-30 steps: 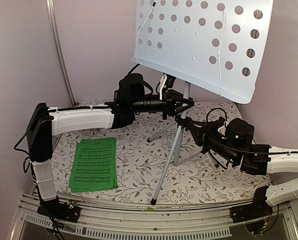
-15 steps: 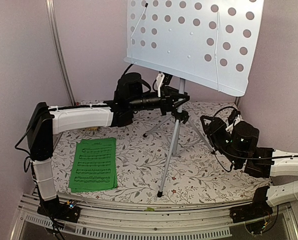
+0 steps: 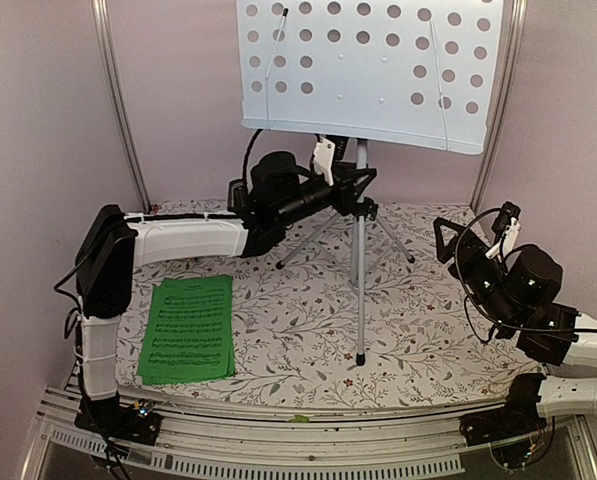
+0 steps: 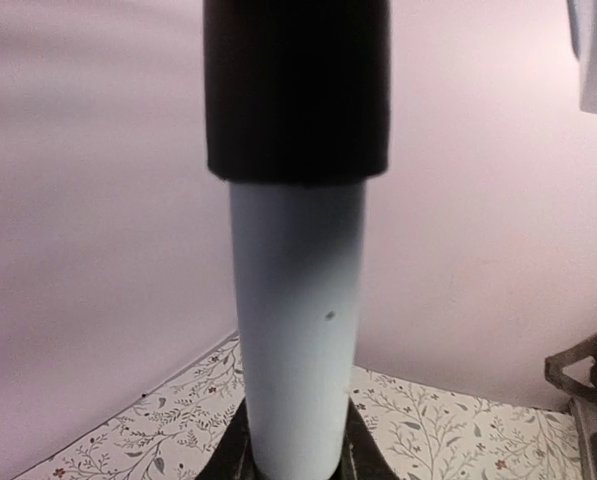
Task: Set up the instrument practice props
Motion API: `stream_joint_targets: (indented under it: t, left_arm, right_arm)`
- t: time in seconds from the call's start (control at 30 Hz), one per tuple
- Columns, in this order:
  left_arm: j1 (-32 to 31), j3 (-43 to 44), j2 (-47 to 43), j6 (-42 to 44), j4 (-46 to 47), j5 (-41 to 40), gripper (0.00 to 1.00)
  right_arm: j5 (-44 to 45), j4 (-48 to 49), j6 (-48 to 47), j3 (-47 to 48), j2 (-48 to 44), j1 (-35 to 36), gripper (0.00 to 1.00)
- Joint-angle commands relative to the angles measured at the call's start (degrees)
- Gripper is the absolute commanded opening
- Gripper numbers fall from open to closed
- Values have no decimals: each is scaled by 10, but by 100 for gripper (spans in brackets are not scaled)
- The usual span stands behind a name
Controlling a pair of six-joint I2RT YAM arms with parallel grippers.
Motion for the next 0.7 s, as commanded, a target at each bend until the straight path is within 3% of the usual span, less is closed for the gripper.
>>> stream_joint_targets:
  t: [0.0, 0.5, 0.67]
  left_arm:
    - [-20, 67, 29, 24, 113, -107, 0]
    - [-100, 112, 75, 136, 135, -351, 0]
    - [-118, 103, 66, 144, 121, -386, 0]
  right_arm:
    - [-51, -36, -101, 11, -13, -19, 80]
    - [-160, -96, -157, 63, 37, -36, 87]
    - [-185, -109, -160, 75, 64, -36, 88]
